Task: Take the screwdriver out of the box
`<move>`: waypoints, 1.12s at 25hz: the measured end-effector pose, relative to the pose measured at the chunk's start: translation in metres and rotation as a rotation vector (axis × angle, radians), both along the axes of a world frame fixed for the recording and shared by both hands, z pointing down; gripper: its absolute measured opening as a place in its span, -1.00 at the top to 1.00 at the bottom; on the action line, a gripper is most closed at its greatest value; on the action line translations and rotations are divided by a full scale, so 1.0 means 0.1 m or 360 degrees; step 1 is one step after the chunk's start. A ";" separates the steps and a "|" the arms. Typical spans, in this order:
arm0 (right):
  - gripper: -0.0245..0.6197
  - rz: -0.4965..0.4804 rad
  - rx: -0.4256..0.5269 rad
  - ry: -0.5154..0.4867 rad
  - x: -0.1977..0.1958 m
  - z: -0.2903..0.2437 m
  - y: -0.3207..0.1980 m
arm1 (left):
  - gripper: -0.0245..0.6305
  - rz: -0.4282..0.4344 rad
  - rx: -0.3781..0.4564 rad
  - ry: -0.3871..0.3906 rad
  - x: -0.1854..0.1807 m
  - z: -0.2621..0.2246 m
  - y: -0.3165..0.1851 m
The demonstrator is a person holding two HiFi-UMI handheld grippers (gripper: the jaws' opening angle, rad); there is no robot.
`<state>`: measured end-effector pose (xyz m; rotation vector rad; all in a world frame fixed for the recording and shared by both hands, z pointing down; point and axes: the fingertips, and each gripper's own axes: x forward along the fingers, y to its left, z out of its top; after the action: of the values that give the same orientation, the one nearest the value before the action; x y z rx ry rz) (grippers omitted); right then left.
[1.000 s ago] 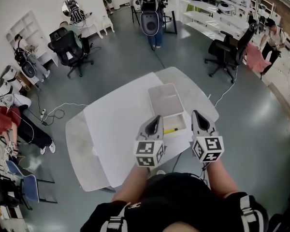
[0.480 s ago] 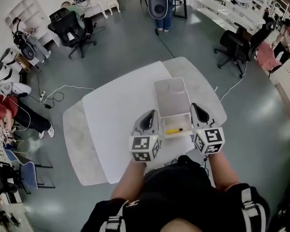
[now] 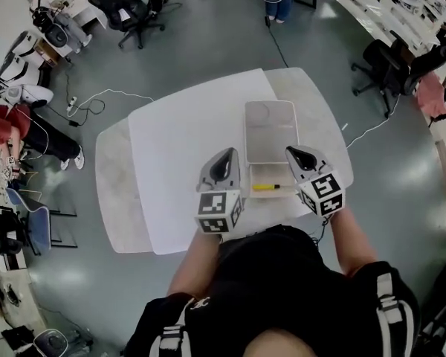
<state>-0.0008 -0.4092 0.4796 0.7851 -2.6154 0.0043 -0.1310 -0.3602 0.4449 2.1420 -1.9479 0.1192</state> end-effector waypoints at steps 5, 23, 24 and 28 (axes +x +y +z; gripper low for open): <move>0.89 -0.0348 -0.0129 0.0329 -0.11 0.50 0.19 | 0.91 -0.0100 -0.0022 -0.0003 -0.09 0.06 0.09; 0.70 -0.0988 -0.0525 0.0897 -0.17 1.72 0.55 | 0.91 -0.0415 -0.0116 -0.0009 -0.24 0.20 0.48; 0.70 -0.1022 -0.0533 0.0929 -0.17 1.80 0.57 | 0.91 -0.0440 -0.0123 -0.0012 -0.25 0.22 0.51; 0.66 -0.1127 -0.0567 0.1041 -0.20 1.98 0.62 | 0.91 -0.0524 -0.0150 -0.0011 -0.30 0.25 0.63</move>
<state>-0.0204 -0.3474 0.6775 -0.2562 -2.0328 0.0095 -0.1614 -0.2971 0.4703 1.7383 -2.2192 0.1547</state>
